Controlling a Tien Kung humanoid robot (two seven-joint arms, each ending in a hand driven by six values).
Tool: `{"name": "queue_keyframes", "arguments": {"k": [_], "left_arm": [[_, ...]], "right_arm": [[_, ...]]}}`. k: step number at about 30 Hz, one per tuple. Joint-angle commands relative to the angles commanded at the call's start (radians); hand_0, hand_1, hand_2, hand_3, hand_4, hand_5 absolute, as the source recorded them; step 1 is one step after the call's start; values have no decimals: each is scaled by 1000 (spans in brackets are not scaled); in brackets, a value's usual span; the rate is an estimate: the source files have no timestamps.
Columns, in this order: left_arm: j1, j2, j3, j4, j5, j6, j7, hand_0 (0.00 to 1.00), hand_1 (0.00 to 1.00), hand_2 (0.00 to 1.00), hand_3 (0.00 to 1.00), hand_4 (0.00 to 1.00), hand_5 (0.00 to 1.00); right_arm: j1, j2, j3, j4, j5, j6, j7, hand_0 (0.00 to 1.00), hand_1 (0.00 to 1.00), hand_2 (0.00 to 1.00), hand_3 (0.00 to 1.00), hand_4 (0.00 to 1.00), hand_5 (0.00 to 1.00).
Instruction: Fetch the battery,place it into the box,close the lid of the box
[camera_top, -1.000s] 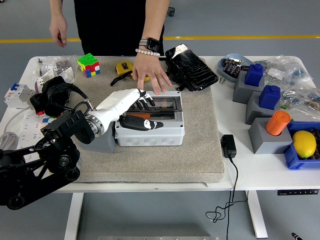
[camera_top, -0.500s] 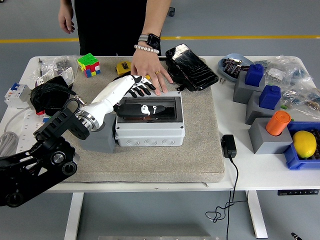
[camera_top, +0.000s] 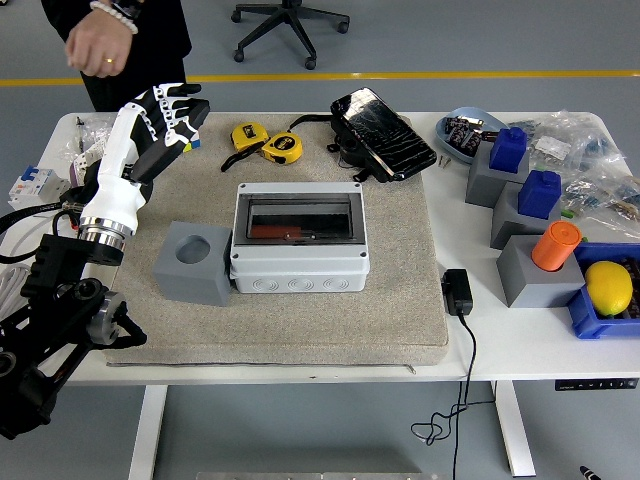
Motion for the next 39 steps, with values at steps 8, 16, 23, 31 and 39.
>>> {"name": "queue_keyframes", "arguments": {"k": [8, 16, 23, 31, 39], "left_arm": [[49, 13, -103, -5, -130, -11, 21, 601, 631, 600, 617, 964, 530], [65, 37, -146, -6, -117, -17, 25, 603, 631, 601, 611, 964, 520], [83, 46, -165, -8, -113, -22, 30, 609, 630, 594, 604, 934, 481], [75, 54, -163, -1, -110, -26, 36, 614, 631, 594, 604, 934, 479], [71, 54, -181, -10, -100, -26, 36, 612, 631, 593, 605, 934, 478]], "right_arm": [[13, -7, -1, 1, -1, -2, -2, 569, 638, 646, 541, 868, 406], [27, -14, -24, -2, 5, -2, -4, 568, 638, 646, 541, 866, 406], [37, -17, -29, -2, 5, -3, -4, 569, 638, 646, 541, 866, 405], [44, -25, -37, -4, 8, -6, -5, 569, 638, 646, 541, 865, 405], [50, -30, -50, -6, 12, -8, -5, 569, 638, 646, 541, 865, 405]]}}
